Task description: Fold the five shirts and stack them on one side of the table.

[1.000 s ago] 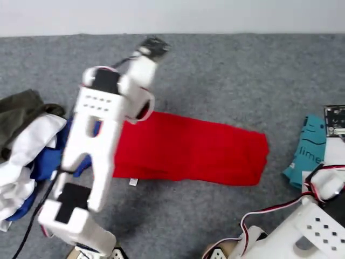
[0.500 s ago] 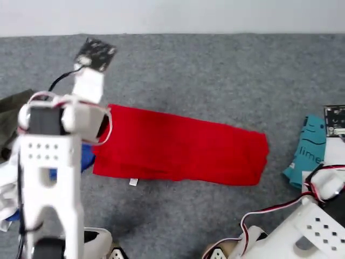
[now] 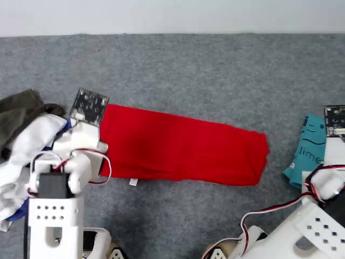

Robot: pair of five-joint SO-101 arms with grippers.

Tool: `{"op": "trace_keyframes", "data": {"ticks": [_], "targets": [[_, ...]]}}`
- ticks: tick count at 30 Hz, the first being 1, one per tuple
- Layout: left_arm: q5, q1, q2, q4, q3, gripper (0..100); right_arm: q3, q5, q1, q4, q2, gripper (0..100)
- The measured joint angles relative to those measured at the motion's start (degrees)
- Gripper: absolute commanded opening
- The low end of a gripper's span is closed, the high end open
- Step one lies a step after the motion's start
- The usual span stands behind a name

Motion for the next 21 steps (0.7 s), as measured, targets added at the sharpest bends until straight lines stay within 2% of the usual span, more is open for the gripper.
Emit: {"op": "trace_keyframes", "data": {"ticks": [9, 21], "targets": [[0.0, -3.3, -8.2, -8.4, 17.3, 2, 0.0, 0.0, 0.0, 0.0, 0.0, 0.9], [0.0, -3.4, -27.0, -8.7, 31.9, 2, 0.1, 0.0, -0.2, 0.0, 0.0, 1.1]]}}
